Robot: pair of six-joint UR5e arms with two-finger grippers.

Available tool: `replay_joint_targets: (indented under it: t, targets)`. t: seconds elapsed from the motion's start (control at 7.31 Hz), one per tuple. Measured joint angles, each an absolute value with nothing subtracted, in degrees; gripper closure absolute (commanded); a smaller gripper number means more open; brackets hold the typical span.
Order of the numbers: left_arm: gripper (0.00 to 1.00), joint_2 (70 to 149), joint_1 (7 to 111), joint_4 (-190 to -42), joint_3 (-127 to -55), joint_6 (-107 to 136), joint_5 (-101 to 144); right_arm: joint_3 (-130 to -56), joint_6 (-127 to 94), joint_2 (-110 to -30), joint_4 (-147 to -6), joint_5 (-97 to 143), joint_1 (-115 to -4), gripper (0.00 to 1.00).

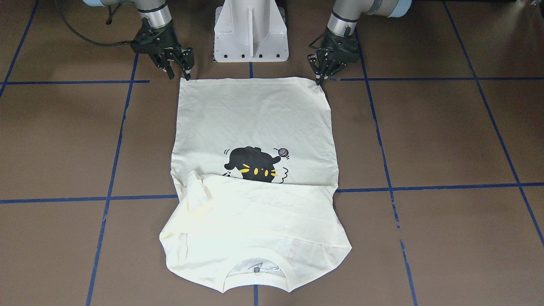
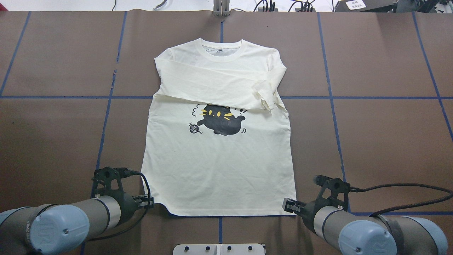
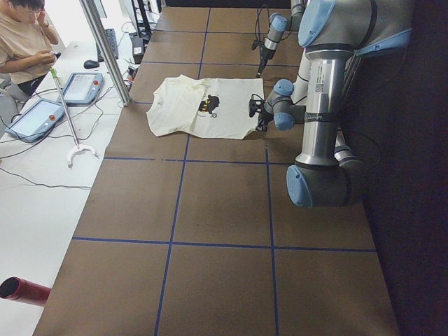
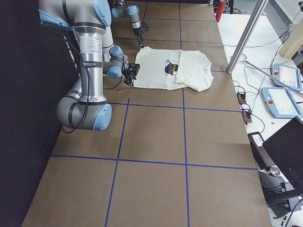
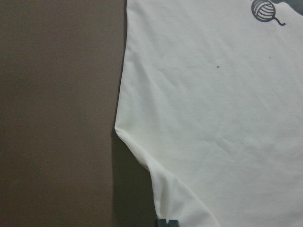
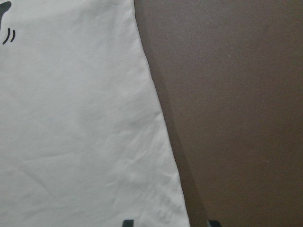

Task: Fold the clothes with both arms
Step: 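Adjust both grippers at the hem corners and close on the fabric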

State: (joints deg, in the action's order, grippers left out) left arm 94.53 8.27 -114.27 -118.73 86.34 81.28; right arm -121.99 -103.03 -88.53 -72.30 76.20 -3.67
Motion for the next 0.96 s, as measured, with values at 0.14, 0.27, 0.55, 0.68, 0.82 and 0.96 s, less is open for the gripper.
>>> replay_joint_targets:
  t: [0.14, 0.27, 0.55, 0.68, 0.82, 0.96]
  targets:
    - [1.0, 94.54, 8.28, -114.26, -118.74, 86.32, 81.29, -121.4, -103.06, -88.52, -72.3, 76.07, -3.6, 0.43]
    - [1.0, 94.52, 8.34, -114.26, -118.74, 86.31, 81.28, -120.95, -103.09, -88.48, -72.27, 75.99, -3.43, 0.43]
    - [1.0, 94.49, 8.42, -114.26, -118.74, 86.31, 81.22, -120.57, -103.09, -88.41, -72.27, 75.95, -2.94, 0.43]
    - [1.0, 94.46, 8.43, -114.26, -118.8, 86.31, 81.21, -120.23, -103.12, -88.31, -72.28, 75.94, -2.72, 0.45]
    - [1.0, 94.39, 8.43, -114.26, -118.85, 86.31, 81.21, -119.81, -103.13, -88.22, -72.27, 75.94, -2.52, 0.45]
    - [1.0, 94.32, 8.44, -114.26, -118.89, 86.31, 81.21, -119.57, -103.13, -88.16, -72.25, 75.94, -2.34, 0.53]
